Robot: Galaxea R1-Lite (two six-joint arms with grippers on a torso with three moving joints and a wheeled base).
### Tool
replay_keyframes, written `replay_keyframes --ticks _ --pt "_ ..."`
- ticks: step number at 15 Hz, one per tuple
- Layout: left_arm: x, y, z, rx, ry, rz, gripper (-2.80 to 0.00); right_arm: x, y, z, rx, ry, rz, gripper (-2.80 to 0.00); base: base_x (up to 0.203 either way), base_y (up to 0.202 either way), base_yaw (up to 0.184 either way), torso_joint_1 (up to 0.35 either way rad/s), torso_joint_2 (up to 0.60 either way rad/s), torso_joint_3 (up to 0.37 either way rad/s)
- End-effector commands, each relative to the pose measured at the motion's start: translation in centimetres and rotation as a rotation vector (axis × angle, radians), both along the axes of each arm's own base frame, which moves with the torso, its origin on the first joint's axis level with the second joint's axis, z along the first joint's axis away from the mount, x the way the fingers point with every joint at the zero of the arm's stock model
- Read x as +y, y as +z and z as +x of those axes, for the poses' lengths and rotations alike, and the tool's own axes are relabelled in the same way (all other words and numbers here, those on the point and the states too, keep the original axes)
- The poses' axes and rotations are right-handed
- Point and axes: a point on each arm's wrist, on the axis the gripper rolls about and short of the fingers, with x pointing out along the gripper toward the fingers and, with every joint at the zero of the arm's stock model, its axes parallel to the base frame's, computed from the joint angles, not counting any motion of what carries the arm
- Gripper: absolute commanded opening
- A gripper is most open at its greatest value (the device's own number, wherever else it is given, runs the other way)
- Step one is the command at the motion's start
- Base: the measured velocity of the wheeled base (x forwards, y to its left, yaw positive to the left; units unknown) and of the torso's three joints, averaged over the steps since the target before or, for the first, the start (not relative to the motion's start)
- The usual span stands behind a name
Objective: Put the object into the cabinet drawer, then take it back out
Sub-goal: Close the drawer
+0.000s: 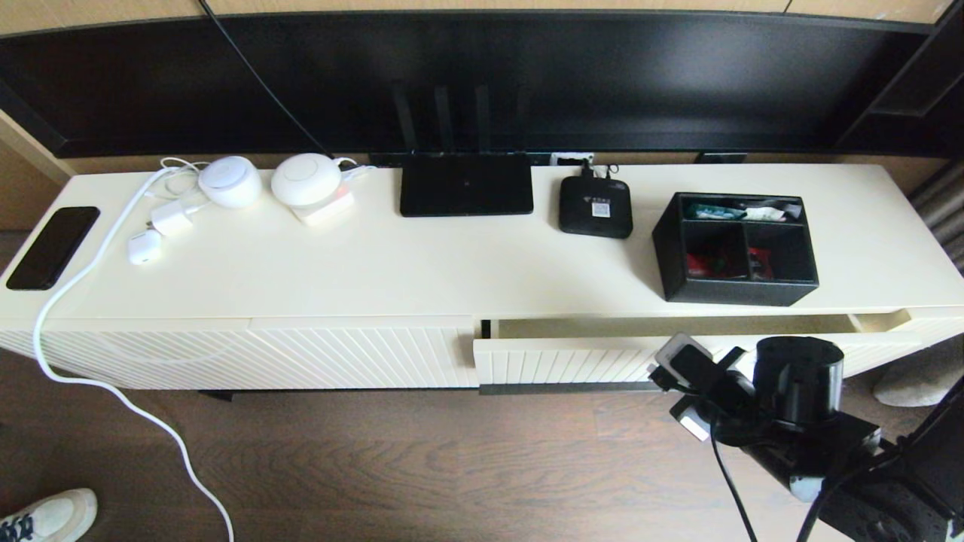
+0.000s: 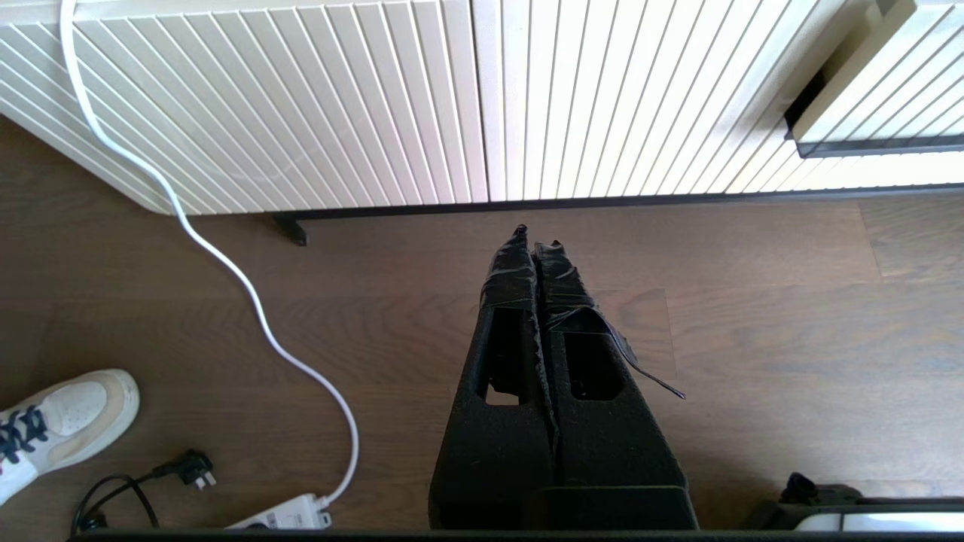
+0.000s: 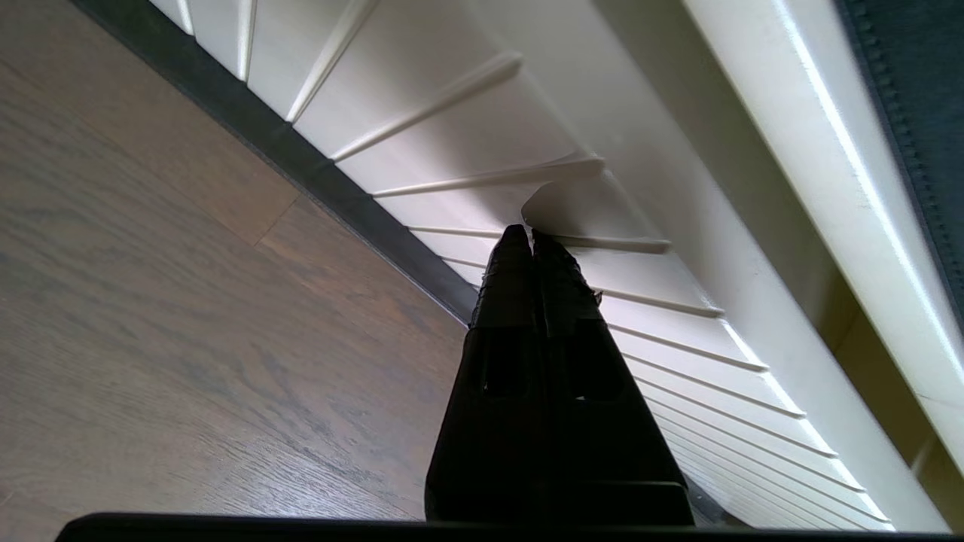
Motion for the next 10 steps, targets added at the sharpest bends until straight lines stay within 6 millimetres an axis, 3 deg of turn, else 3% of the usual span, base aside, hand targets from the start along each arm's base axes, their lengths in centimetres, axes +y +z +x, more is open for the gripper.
replay_keyframes --ticks 1,5,10 --pt "0.0 0.0 0.0 -0.001 0.0 0.0 -2.8 0.2 -0.8 1.1 0.0 -0.007 -0.004 -2.8 0.0 0.0 0.0 0.0 0.0 0.0" --pt "0.0 0.0 0.0 0.001 0.0 0.0 -2.8 0.8 -1.3 2.6 -0.062 -0.004 0.014 -2.8 0.0 0.0 0.0 0.0 0.0 0.0" --pt "0.0 0.0 0.0 0.0 0.0 0.0 -2.8 0.9 -2.2 2.9 -0.044 0.004 -0.026 -2.8 0.0 0.0 0.0 0.0 0.0 0.0"
